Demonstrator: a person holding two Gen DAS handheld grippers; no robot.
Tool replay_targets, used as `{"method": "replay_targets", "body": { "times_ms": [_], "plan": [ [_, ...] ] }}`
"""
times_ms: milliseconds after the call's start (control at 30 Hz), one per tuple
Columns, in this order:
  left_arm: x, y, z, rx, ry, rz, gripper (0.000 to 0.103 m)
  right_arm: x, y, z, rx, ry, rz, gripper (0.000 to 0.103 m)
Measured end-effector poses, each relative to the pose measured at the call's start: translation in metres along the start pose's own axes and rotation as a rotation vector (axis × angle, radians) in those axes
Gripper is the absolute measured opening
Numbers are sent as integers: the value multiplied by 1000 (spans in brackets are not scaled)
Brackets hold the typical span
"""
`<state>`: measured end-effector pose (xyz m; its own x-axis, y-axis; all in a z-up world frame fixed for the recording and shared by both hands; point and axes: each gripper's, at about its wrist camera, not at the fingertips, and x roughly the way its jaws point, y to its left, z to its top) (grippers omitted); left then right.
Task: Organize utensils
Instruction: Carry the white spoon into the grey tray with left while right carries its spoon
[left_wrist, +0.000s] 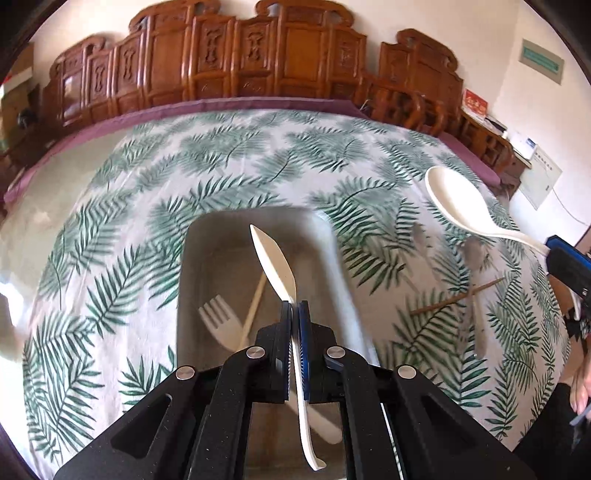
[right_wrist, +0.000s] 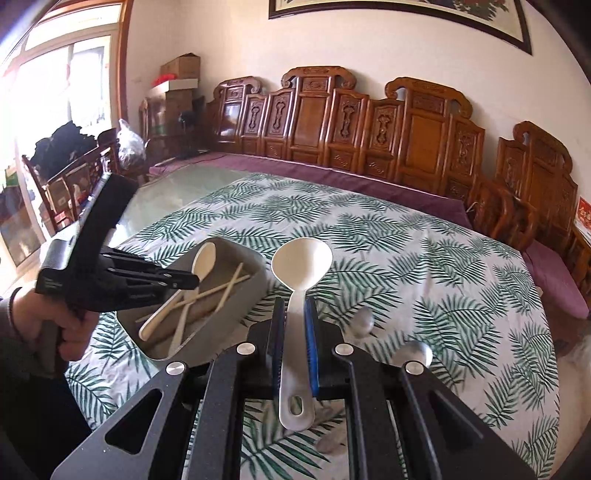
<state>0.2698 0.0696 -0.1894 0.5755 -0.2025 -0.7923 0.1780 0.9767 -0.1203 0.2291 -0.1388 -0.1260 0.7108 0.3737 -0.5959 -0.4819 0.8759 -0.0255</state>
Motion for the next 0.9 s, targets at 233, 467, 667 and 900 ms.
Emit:
{"method": "replay_targets", "body": {
  "times_ms": [233,467,667,900],
  "plan": [
    [10,16,-8,-31,42,24,3,15,22,8,-11,22,24,12],
    [6,22,-6,-42,37,18,8,26,43,14,-28,39,37,13],
    [-12,28,0,-54,-20,27,21,36,62,20,-41,51,48,13],
    [-25,43,9,-68,-62,69,34,54,79,24,-53,71,63,12]
  ]
}}
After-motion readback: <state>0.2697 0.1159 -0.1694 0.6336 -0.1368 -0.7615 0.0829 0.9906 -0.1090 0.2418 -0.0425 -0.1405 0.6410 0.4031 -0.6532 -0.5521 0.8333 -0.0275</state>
